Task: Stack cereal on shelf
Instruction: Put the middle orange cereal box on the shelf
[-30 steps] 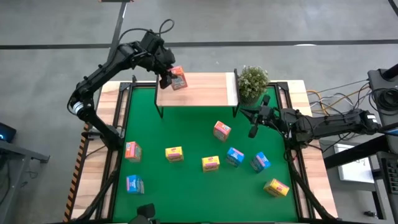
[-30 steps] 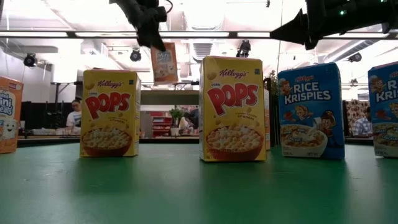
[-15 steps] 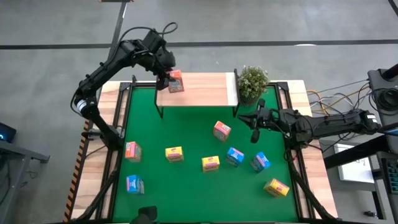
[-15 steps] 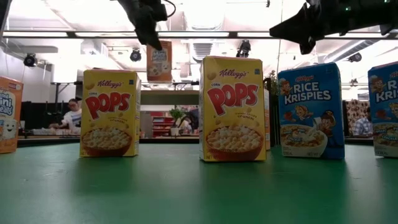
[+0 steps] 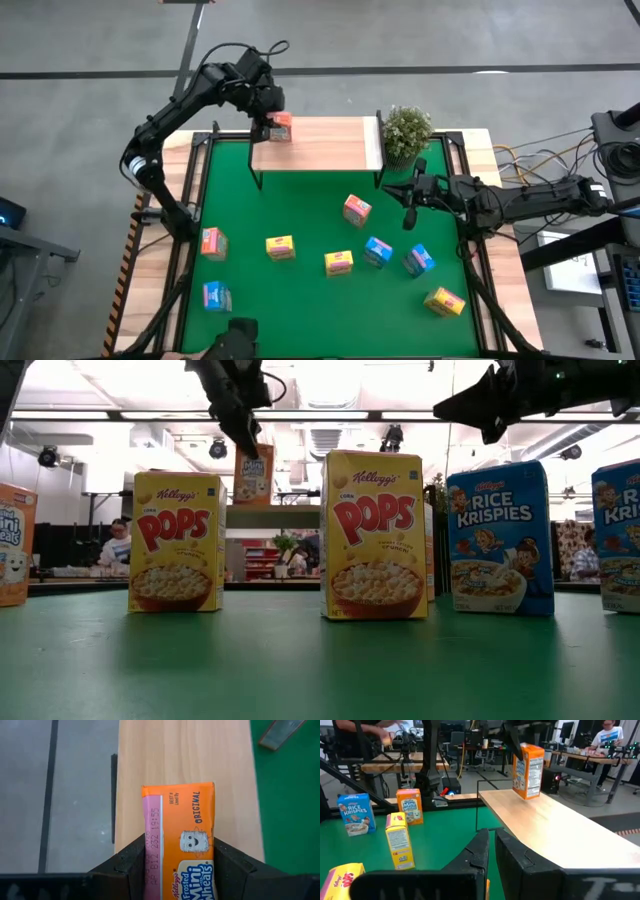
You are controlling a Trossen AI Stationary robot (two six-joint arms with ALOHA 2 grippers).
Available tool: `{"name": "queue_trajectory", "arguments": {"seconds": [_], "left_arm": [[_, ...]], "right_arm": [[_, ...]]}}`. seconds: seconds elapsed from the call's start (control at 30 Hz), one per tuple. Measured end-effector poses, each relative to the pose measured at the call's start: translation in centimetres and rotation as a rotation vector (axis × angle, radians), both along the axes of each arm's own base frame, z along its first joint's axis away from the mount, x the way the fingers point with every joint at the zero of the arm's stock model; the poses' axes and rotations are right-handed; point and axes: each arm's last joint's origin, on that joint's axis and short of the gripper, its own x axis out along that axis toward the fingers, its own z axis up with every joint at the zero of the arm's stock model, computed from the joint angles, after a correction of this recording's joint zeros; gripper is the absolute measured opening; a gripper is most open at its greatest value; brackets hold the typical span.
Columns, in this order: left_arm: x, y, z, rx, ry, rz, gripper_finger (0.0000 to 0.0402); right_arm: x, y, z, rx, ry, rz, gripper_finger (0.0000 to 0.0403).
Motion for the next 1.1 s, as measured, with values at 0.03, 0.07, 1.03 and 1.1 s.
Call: {"name": "queue_trajectory", "arguments": {"seconds": [0.03,0.07,1.03,1.1], "left_arm": [[-0.2,0.3,0.0,0.002,0.001,0.006,0.0156],[-0.4,0.5,-0.1,0.003,0.001,0.015,0.0156],[-2.8,4.1,0.0,-0.017,-0.135,0.047,0.0155],[-2.7,4.4,-0.3,-0.024,-0.129,0.049,0.0155]], "right_arm": [[0.0,0.0,0.0,0.0,-0.002,0.0,0.0022],[0.0,0.0,0.0,0.0,-0.005,0.0,0.0022],[0.0,0.0,0.1,0.037,-0.017,-0.001,0.0022],[0.0,0.0,0.1,0.042,-0.018,-0.002,0.0022]]}}
